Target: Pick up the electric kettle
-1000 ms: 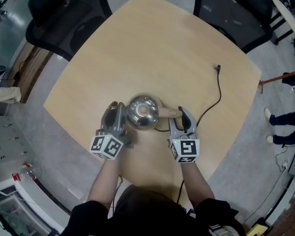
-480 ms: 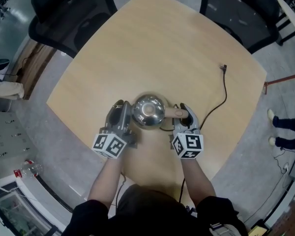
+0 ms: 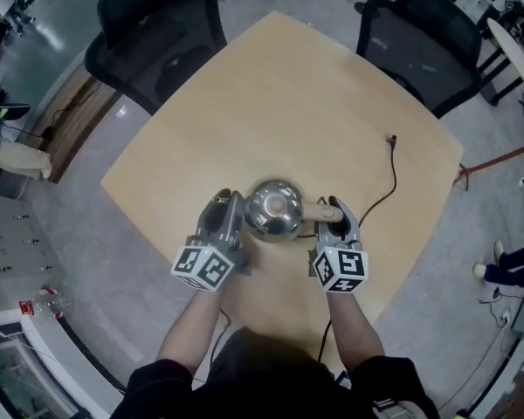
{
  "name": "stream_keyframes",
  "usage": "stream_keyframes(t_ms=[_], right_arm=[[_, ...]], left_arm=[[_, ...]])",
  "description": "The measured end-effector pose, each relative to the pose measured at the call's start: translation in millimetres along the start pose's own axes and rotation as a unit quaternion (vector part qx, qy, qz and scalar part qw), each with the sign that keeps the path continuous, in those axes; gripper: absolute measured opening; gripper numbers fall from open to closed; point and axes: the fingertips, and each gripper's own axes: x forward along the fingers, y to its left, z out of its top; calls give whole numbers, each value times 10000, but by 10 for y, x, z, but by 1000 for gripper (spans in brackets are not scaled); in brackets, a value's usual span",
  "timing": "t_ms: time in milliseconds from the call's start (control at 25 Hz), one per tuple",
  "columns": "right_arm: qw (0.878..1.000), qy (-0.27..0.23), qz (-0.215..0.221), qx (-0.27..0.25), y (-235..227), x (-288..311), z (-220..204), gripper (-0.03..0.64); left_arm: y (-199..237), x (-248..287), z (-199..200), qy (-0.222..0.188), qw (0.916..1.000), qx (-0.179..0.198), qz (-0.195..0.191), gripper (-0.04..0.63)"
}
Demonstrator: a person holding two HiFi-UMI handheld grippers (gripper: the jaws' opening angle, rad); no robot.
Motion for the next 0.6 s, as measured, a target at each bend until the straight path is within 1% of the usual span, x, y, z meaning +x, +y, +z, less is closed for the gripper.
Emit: stream_keyframes(t_ms=[320, 600], right_arm=[[9999, -122, -32, -97, 115, -379, 129, 91], [9987, -467, -71, -165, 286, -699, 280, 91]], left_arm=[[-255, -309, 86, -83, 9999, 16, -119, 103], [-474, -542, 280, -291, 9985, 217, -400, 103]])
